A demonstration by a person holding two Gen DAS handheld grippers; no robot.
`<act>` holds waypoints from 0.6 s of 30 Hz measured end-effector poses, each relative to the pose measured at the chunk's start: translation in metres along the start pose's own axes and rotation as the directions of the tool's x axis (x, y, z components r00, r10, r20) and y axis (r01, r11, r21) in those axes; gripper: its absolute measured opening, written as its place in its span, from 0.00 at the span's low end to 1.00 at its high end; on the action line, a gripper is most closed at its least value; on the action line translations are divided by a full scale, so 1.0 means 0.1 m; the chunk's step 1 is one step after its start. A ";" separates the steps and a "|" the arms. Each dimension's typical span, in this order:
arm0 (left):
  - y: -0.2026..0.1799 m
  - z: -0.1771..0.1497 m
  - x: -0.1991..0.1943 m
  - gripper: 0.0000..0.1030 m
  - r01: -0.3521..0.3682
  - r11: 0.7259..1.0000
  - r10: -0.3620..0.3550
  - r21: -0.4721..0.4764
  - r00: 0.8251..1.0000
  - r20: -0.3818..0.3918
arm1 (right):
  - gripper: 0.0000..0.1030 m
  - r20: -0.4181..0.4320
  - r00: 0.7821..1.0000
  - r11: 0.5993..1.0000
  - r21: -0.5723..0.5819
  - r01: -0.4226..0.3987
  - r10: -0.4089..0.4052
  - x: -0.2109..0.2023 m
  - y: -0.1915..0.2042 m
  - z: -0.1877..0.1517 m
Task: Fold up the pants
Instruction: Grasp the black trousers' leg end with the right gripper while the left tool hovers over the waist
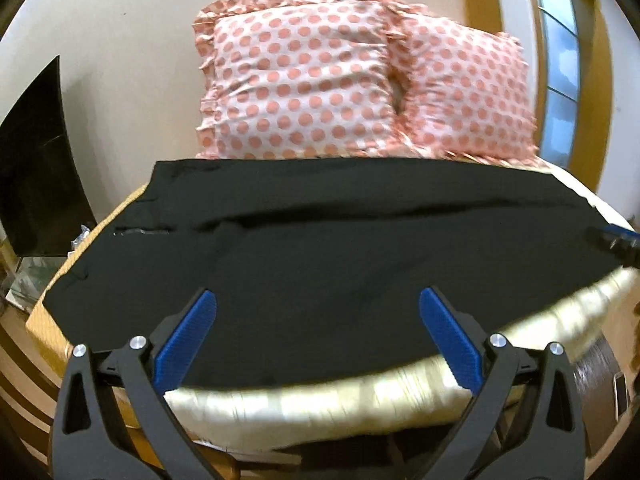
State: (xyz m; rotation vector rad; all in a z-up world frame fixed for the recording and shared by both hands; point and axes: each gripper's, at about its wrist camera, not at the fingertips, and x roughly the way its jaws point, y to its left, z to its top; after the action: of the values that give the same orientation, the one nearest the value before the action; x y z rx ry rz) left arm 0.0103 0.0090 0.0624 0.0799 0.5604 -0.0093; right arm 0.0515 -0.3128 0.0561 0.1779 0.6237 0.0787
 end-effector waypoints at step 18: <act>0.17 0.78 1.11 0.98 -0.092 0.990 0.083 -0.106 0.993 -0.082 | 0.89 -0.295 0.821 0.784 0.263 0.562 -0.489 2.49 -1.81 1.81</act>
State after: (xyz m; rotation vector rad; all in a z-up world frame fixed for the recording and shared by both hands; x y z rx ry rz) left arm 0.1463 0.0211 0.0707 -0.0026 0.6329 0.1103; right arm 0.3630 -0.4843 0.0231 0.3255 0.8820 -0.5733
